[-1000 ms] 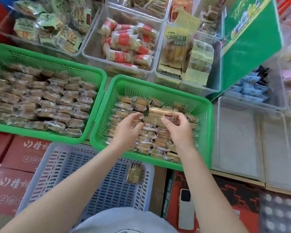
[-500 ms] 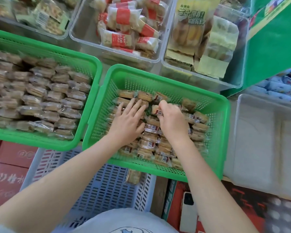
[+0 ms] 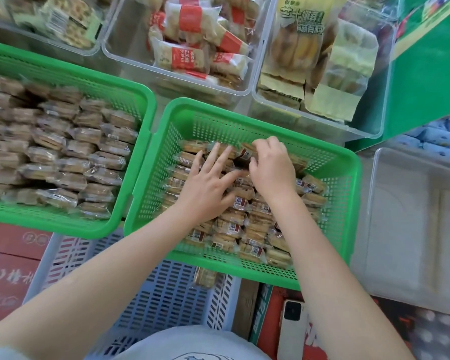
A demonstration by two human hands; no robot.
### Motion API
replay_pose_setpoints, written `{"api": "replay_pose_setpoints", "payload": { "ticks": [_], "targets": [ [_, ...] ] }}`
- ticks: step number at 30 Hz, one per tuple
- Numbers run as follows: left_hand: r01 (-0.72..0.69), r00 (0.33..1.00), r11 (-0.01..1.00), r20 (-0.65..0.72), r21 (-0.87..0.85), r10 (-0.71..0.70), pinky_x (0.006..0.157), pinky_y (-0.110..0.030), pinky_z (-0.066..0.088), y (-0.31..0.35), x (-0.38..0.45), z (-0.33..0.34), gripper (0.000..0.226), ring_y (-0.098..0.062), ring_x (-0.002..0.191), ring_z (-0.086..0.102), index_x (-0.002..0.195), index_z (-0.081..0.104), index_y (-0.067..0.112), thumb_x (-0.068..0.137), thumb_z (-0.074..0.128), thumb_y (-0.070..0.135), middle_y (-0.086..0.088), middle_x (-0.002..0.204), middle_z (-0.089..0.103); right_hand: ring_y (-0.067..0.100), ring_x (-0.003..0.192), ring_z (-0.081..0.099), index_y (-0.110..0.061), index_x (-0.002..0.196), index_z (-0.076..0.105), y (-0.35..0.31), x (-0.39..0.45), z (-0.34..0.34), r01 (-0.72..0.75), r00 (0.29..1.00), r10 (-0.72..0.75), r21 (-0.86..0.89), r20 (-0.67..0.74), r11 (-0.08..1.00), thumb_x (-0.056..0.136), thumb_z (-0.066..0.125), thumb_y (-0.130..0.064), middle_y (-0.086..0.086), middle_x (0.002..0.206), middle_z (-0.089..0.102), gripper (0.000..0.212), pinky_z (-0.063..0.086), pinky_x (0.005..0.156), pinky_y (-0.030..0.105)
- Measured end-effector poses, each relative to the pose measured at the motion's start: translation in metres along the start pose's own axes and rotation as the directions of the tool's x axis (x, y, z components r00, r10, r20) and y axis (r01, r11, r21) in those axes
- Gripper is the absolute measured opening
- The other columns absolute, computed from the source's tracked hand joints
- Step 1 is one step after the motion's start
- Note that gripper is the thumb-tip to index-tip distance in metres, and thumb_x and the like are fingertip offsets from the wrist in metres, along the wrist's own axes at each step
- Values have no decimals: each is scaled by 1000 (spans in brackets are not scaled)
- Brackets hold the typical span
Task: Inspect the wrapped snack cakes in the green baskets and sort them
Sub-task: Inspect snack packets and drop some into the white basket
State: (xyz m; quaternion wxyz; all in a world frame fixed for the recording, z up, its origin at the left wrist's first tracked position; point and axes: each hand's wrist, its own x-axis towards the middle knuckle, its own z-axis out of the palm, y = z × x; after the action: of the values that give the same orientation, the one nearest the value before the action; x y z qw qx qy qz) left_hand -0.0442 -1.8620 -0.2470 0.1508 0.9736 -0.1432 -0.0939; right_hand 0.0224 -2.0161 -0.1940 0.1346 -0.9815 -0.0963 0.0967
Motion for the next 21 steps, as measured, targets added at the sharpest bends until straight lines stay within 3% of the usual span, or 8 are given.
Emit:
{"api": "replay_pose_setpoints", "payload": {
  "ticks": [4, 9, 15, 18, 20, 21],
  "targets": [
    [13, 995, 998, 94, 61, -19, 122, -61, 0, -5, 5, -7, 49, -29, 157, 2, 147, 41, 41, 101, 37, 56, -9, 170, 4, 30, 124, 45, -9, 129, 53, 2, 16, 9, -71, 980, 97, -150, 176, 986, 97, 62, -25, 10, 129, 55, 37, 44, 98, 41],
    [18, 992, 998, 123, 54, -24, 122, -62, -2, -8, 4, -9, 50, -28, 157, 0, 149, 39, 43, 100, 41, 51, -8, 170, 2, 32, 120, 47, -10, 130, 52, 6, 17, 14, -109, 982, 122, -95, 144, 989, 97, 59, -18, 11, 125, 58, 34, 47, 89, 40],
    [32, 979, 998, 200, 62, -44, 122, -62, -5, -4, 6, -21, 54, -26, 156, -7, 151, 34, 43, 98, 43, 47, -7, 170, -4, 22, 90, 54, -14, 110, 54, 16, 8, -11, -151, 987, 135, 245, 83, 958, 91, 61, -21, 4, 103, 57, 21, 42, 66, 31],
    [56, 969, 998, 241, 23, -60, 123, -59, -3, 1, 6, -35, 55, -24, 156, -6, 152, 33, 41, 99, 44, 44, -6, 170, -1, 15, 89, 55, -17, 105, 61, 14, -14, -36, -163, 977, 208, 443, -55, 882, 90, 66, -21, -1, 102, 60, 17, 43, 72, 22],
    [134, 978, 980, 177, -144, -108, 125, -52, 5, 12, 1, -52, 53, -20, 156, 6, 152, 38, 32, 100, 47, 36, -2, 169, 14, 16, 89, 63, -19, 103, 63, 11, -36, -54, -200, 961, 274, 622, -26, 757, 91, 69, -22, -3, 100, 66, 14, 49, 75, 19],
    [206, 976, 927, 134, -312, -171, 124, -47, 16, 20, -3, -64, 49, -17, 152, 20, 150, 43, 27, 102, 48, 31, 0, 164, 27, 18, 89, 67, -17, 104, 64, 8, -49, -62, -235, 954, 298, 724, 43, 649, 92, 69, -22, -1, 99, 69, 14, 55, 76, 24]
  ]
}}
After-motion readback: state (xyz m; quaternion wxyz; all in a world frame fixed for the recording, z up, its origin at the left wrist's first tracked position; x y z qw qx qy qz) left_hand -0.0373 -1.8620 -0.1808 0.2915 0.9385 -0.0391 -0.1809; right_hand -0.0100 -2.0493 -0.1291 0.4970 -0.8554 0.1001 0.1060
